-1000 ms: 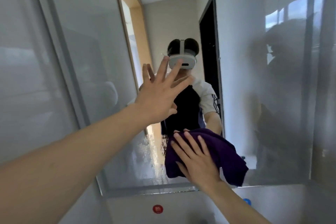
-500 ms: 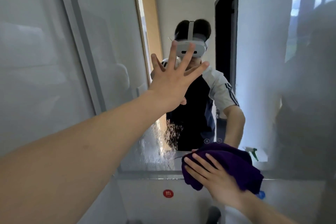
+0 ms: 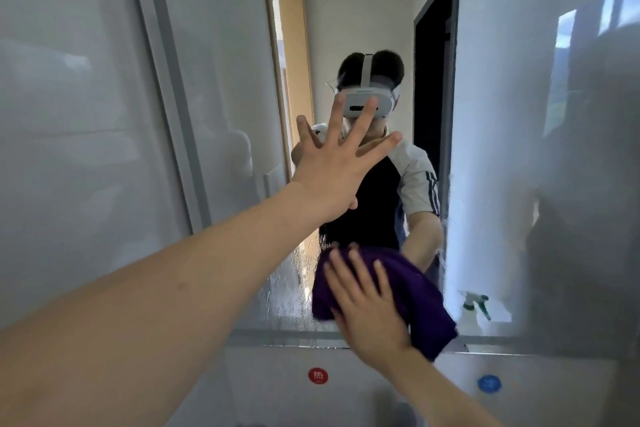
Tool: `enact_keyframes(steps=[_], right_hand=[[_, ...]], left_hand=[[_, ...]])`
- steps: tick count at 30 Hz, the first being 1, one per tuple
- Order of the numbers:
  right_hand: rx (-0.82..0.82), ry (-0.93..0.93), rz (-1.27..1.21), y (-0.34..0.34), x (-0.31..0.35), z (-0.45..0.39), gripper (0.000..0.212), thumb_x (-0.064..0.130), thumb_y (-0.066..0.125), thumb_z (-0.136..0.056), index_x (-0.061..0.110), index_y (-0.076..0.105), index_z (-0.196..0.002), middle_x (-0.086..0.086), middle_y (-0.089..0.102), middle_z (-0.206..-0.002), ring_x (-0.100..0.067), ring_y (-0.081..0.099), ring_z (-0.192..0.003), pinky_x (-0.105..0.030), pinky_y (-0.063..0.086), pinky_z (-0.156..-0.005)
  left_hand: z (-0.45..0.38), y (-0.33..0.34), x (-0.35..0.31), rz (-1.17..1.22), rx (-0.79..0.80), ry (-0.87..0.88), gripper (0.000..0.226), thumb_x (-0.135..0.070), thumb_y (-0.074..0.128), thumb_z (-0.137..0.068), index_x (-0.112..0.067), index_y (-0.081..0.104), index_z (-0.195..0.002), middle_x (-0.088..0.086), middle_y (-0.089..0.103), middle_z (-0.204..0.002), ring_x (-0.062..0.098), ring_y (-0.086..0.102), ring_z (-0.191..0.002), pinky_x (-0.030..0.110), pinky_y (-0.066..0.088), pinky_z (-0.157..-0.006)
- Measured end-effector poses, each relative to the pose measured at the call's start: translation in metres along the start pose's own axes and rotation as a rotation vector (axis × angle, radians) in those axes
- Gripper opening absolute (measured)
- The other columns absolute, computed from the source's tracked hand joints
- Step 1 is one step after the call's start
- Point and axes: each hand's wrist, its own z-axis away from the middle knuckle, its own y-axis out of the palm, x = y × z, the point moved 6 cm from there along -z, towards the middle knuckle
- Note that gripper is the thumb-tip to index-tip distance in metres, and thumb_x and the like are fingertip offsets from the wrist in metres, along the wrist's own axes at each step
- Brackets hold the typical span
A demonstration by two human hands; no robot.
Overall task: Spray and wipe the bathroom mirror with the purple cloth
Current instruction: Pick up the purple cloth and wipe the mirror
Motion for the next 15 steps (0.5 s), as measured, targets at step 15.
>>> enact_keyframes(steps=[15], right_hand=[[-0.080,0.103,-0.185,-0.036,-0.001,-0.060,0.090,0.035,0.078,-0.082,0.012,0.032,-0.156,-0.009,0.041,-0.161,-0.032,0.024,-0.151,-0.053,0.004,-0.124]], left_hand=[[0.003,-0.005,-0.001,-0.058,0.056,0.002,0.130,-0.050,0.081,-0.083,-0.043,-0.026,-0.157,0.011,-0.045,-0.160,0.053,-0.036,-0.146,0.087,0.011,-0.109]])
